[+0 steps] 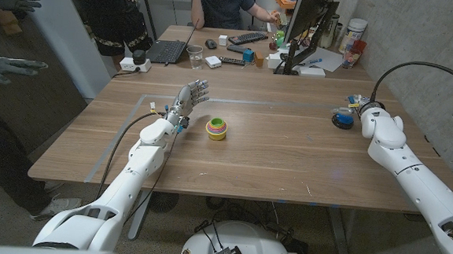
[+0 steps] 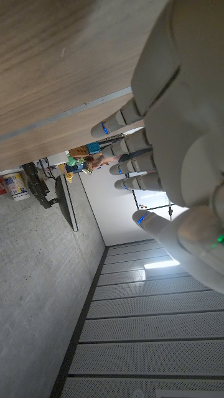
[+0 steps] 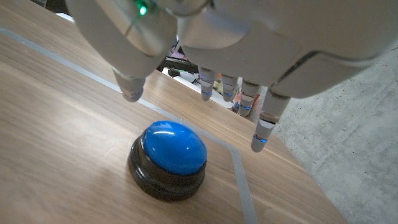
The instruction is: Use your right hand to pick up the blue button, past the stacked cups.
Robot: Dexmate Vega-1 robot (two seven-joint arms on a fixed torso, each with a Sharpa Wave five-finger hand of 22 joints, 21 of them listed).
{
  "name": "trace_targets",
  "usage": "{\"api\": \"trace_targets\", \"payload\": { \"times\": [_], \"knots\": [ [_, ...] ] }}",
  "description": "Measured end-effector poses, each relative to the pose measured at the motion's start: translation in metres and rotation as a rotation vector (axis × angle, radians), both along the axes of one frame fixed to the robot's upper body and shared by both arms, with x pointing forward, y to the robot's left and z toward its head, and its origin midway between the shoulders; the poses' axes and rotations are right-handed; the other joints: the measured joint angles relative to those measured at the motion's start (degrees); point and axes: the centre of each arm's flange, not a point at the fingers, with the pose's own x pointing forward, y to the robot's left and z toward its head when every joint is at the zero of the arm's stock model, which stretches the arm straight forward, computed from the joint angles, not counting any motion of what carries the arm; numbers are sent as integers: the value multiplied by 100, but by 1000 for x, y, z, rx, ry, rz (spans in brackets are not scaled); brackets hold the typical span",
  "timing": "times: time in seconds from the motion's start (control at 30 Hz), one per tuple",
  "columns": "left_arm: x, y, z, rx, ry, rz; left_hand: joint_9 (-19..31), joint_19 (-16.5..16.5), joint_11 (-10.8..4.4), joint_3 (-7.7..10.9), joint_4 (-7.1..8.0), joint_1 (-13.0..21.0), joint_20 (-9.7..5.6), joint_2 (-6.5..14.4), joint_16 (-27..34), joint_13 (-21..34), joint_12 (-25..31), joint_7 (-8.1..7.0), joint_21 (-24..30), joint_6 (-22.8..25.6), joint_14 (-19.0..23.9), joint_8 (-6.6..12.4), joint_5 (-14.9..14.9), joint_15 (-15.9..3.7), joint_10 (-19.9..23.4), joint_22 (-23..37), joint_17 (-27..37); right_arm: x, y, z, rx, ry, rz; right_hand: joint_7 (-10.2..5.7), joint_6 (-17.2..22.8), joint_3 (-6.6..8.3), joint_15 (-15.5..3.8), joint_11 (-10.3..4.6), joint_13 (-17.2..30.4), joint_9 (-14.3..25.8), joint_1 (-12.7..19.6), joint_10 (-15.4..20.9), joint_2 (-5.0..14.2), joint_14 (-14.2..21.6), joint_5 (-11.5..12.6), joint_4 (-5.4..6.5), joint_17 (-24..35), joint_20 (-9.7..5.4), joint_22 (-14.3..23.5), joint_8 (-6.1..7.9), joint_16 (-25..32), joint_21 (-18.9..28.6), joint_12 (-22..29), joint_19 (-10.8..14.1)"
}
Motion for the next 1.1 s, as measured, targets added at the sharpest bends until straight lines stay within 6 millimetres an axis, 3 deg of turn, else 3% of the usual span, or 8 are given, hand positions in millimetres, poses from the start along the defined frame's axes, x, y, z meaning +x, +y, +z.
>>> {"api": "trace_targets", "payload": {
  "times": [0.27, 0.43, 0.73, 0.97, 1.1],
  "knots": [
    [0, 0, -1, 1, 1, 1, 0, 0, 0, 0, 0, 0, 0, 0, 0, 0, 0, 0, -22, 0, 0, 0, 0, 0, 0, 0, 0, 3, 3, -6, -5, 29, 5, -28, 116, 0, -35, 8, 0, 0, 1, 105, 1, 114, 21, 0, 0, 14, -18, 33, 44, 45, 21, 150],
    [1, 2, -1, 1, 2, 3, 0, 0, 0, 0, 0, 0, 0, 0, 0, 0, 0, 0, -22, 0, 0, 0, 0, 0, 0, 0, 0, 4, 4, -8, -6, 47, 3, -10, 215, -24, -114, 55, 1, 0, 38, 297, 39, 361, 21, -24, 0, -7, -17, 54, 120, 45, 92, 404],
    [2, 3, 0, 1, 2, 5, 0, 0, 0, -19, 19, 0, 0, 0, 0, 0, 0, 0, -40, 0, -22, 0, 0, 22, 0, -1, 0, 8, 5, -10, -7, 74, 0, -115, 319, -24, -154, 55, 16, 0, 128, 420, 69, 545, 21, -23, 1, -25, -1, 54, 162, 131, 109, 746],
    [3, 5, 1, 2, -1, 6, 0, 0, 0, -18, 18, -31, 0, -31, 0, 0, 0, 0, -43, 0, -22, 0, 0, 22, 0, -1, 0, 11, 7, -10, -6, 90, 1, -138, 413, -24, -213, 43, 16, -1, 235, 530, 97, 817, 21, -55, 1, -45, 6, 54, 213, 264, 109, 1274],
    [3, 5, 1, 1, 0, 7, 0, 0, -3, -17, 18, -31, 0, -31, 0, 0, 0, 0, -43, 0, -22, 0, 0, 22, -45, -1, 0, 12, 7, -9, -8, 92, 3, -173, 609, -24, -340, 22, 16, -1, 313, 845, 175, 1224, 21, -55, 12, -50, 26, 76, 322, 459, 173, 1963]
  ]
}}
